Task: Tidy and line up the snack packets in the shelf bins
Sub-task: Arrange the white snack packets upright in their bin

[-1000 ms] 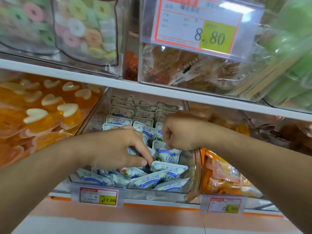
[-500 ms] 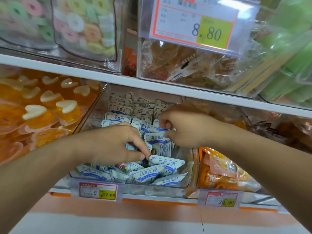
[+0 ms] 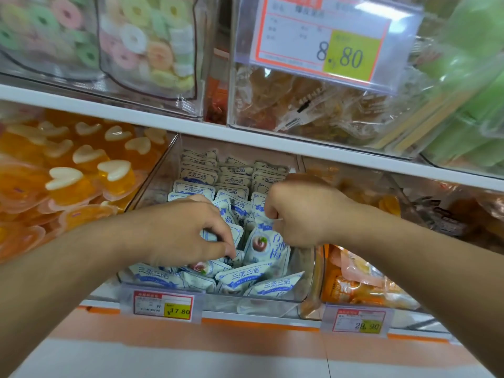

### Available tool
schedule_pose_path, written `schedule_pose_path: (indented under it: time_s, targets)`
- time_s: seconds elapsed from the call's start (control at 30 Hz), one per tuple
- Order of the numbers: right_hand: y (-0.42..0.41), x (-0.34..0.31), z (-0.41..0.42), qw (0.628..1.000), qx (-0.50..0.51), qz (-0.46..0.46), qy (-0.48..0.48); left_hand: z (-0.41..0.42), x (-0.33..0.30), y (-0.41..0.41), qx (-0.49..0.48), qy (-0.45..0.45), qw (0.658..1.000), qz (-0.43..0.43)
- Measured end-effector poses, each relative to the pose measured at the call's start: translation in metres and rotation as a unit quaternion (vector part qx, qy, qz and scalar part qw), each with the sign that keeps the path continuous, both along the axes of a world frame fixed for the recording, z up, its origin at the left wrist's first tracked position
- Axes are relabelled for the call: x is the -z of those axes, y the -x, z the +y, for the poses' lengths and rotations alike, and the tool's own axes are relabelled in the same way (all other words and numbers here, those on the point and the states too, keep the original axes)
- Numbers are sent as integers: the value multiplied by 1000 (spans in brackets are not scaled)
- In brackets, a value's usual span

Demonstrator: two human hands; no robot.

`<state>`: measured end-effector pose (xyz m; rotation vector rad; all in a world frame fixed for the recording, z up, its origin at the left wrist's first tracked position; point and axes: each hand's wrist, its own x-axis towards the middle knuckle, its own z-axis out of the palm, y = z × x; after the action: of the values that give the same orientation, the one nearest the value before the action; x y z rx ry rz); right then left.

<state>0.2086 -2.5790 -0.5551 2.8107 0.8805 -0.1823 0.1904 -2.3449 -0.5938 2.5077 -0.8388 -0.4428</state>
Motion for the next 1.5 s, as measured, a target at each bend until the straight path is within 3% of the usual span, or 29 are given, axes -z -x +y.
schedule_pose_path:
  time_s: [0.23, 0.4, 0.63, 0.83, 1.1, 1.33, 1.5]
  targets:
    - [-11, 14, 0, 999, 32, 12, -8, -12, -5, -1, -48, -14, 999, -14]
    - [-9, 20, -1, 999, 37, -33, 0, -10, -7, 3, -71, -3, 997, 16]
    - [-10, 20, 3, 994, 100, 34, 1, -9, -5, 5, -82, 3, 996, 27]
    - [-1, 17, 10, 995, 93, 7, 20, -7, -1, 4, -86, 8, 996, 24]
    - [-7, 12, 13, 990, 96, 107, 1, -5, 0, 4, -89, 18, 996, 25]
    - [-1, 13, 13, 996, 63, 63, 21, -5, -2, 5, -89, 17, 996, 23]
    - [-11, 11, 8, 997, 37, -65, 14, -5, -2, 7, -87, 7, 996, 18]
